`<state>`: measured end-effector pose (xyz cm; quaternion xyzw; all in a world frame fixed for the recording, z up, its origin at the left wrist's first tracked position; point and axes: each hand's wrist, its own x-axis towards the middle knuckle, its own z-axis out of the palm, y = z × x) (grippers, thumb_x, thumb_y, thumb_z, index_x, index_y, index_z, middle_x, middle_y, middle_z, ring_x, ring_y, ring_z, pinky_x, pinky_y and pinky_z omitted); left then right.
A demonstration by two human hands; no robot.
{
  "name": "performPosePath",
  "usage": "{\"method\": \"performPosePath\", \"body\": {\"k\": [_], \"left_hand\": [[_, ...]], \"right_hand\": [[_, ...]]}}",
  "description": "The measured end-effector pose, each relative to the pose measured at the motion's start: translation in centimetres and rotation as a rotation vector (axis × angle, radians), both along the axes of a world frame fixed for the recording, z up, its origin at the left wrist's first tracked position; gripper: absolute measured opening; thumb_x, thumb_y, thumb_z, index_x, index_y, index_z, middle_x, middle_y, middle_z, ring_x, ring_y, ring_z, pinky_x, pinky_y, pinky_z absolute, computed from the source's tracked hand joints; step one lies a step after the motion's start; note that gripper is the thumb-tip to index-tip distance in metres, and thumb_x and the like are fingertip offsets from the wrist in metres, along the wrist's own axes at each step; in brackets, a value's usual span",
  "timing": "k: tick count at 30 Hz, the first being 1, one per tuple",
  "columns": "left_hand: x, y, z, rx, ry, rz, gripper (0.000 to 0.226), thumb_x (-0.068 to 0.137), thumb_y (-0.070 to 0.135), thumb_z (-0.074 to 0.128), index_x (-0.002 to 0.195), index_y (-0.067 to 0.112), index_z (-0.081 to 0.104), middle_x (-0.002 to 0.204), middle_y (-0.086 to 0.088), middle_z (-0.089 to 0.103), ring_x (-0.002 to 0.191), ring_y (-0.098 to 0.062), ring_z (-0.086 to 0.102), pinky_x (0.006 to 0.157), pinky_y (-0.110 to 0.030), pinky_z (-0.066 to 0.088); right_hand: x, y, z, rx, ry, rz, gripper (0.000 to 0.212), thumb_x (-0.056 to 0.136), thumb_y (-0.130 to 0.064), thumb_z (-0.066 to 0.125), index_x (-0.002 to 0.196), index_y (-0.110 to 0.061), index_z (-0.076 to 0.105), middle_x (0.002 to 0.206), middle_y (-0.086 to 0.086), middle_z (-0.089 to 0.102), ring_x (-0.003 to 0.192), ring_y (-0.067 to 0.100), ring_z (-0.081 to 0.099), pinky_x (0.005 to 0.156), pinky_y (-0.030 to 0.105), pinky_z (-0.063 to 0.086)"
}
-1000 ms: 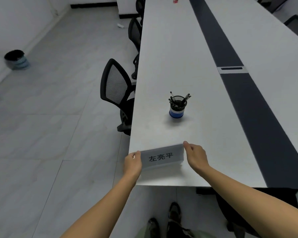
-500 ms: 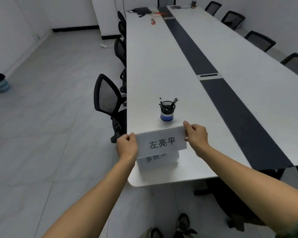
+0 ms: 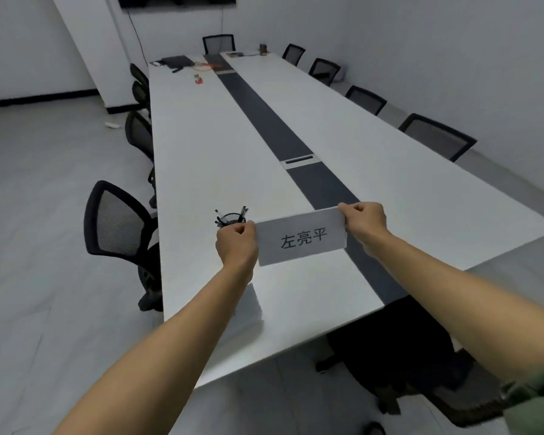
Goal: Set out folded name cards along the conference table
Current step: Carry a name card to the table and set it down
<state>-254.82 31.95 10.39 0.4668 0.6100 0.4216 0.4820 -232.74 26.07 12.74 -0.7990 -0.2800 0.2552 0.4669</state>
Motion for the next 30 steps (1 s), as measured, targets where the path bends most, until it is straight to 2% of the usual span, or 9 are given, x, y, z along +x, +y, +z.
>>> {"method": "performPosePath", "body": {"k": [2, 4, 10, 13, 16, 18, 20, 25, 30], "left_hand": [[3.3, -0.5, -0.2, -0.025, -0.005, -0.064, 0.027, 0.084, 0.023, 0.051, 0.063, 0.006, 0.056, 0.067, -0.008, 0.053, 0.064, -0.021, 0.048, 0.061, -0.033, 0.043], [6.8, -1.0, -0.5, -0.038, -0.004, -0.113, 0.023, 0.085, 0.021, 0.049, 0.066, 0.009, 0.052, 0.069, -0.009, 0.05, 0.065, -0.02, 0.048, 0.061, -0.033, 0.04], [16.8, -1.3, -1.4, -0.106, 0.06, -0.177, 0.025, 0.093, 0.02, 0.044, 0.076, 0.005, 0.056, 0.077, -0.01, 0.06, 0.063, -0.02, 0.048, 0.058, -0.029, 0.037], [21.5, -1.3, -2.4, -0.136, 0.095, -0.191, 0.032, 0.098, 0.02, 0.041, 0.095, -0.001, 0.064, 0.089, -0.011, 0.064, 0.064, -0.015, 0.048, 0.056, -0.025, 0.038], [26.1, -1.6, -4.1, -0.19, 0.099, -0.188, 0.025, 0.101, 0.019, 0.038, 0.104, 0.005, 0.058, 0.098, -0.009, 0.06, 0.074, -0.015, 0.049, 0.061, -0.025, 0.039], [27.5, -1.9, -4.9, -0.234, 0.089, -0.2, 0.023, 0.103, 0.021, 0.037, 0.11, 0.009, 0.055, 0.103, -0.008, 0.06, 0.084, -0.019, 0.05, 0.069, -0.029, 0.041], [28.9, -1.9, -5.9, -0.278, 0.097, -0.21, 0.026, 0.103, 0.022, 0.036, 0.116, 0.009, 0.054, 0.108, -0.01, 0.061, 0.088, -0.02, 0.05, 0.074, -0.031, 0.04], [31.2, -0.7, -7.7, -0.353, 0.12, -0.24, 0.029, 0.103, 0.023, 0.038, 0.125, 0.008, 0.05, 0.113, -0.011, 0.06, 0.096, -0.021, 0.051, 0.077, -0.03, 0.041], [33.0, 2.7, -9.5, -0.363, 0.123, -0.242, 0.03, 0.103, 0.025, 0.039, 0.125, 0.008, 0.05, 0.113, -0.011, 0.061, 0.095, -0.021, 0.052, 0.074, -0.029, 0.042]], "right_hand": [[3.3, -0.5, 0.0, -0.044, -0.03, 0.014, 0.029, 0.093, -0.031, 0.06, 0.081, -0.005, 0.067, 0.081, 0.006, 0.066, 0.076, 0.023, 0.06, 0.055, 0.029, 0.046], [7.0, -0.7, -0.4, -0.08, -0.048, 0.027, 0.027, 0.094, -0.028, 0.057, 0.087, -0.005, 0.07, 0.087, 0.006, 0.067, 0.08, 0.023, 0.058, 0.055, 0.027, 0.043], [17.3, 0.5, -2.4, -0.132, -0.018, 0.126, 0.018, 0.095, -0.023, 0.057, 0.099, -0.011, 0.07, 0.102, 0.005, 0.066, 0.094, 0.024, 0.058, 0.075, 0.032, 0.044], [21.8, 1.8, -3.5, -0.153, 0.004, 0.165, 0.019, 0.096, -0.023, 0.057, 0.109, -0.015, 0.068, 0.103, 0.002, 0.063, 0.095, 0.024, 0.056, 0.076, 0.033, 0.045], [26.0, 3.0, -5.6, -0.184, 0.054, 0.184, 0.018, 0.095, -0.023, 0.057, 0.108, -0.016, 0.067, 0.105, 0.003, 0.063, 0.096, 0.025, 0.056, 0.083, 0.039, 0.054], [27.3, 3.1, -7.1, -0.196, 0.085, 0.18, 0.011, 0.095, -0.022, 0.059, 0.103, -0.018, 0.065, 0.104, 0.004, 0.063, 0.097, 0.026, 0.056, 0.092, 0.045, 0.055], [28.6, 3.3, -8.5, -0.22, 0.113, 0.182, 0.006, 0.095, -0.022, 0.059, 0.099, -0.018, 0.062, 0.102, 0.005, 0.062, 0.094, 0.025, 0.056, 0.093, 0.048, 0.055], [30.7, 4.5, -11.9, -0.276, 0.216, 0.195, 0.026, 0.093, -0.019, 0.061, 0.118, -0.009, 0.064, 0.107, 0.008, 0.062, 0.094, 0.025, 0.057, 0.088, 0.048, 0.057], [32.2, 8.2, -13.7, -0.296, 0.258, 0.189, 0.032, 0.094, -0.016, 0.06, 0.124, -0.007, 0.06, 0.11, 0.01, 0.06, 0.102, 0.027, 0.056, 0.089, 0.047, 0.057]]}}
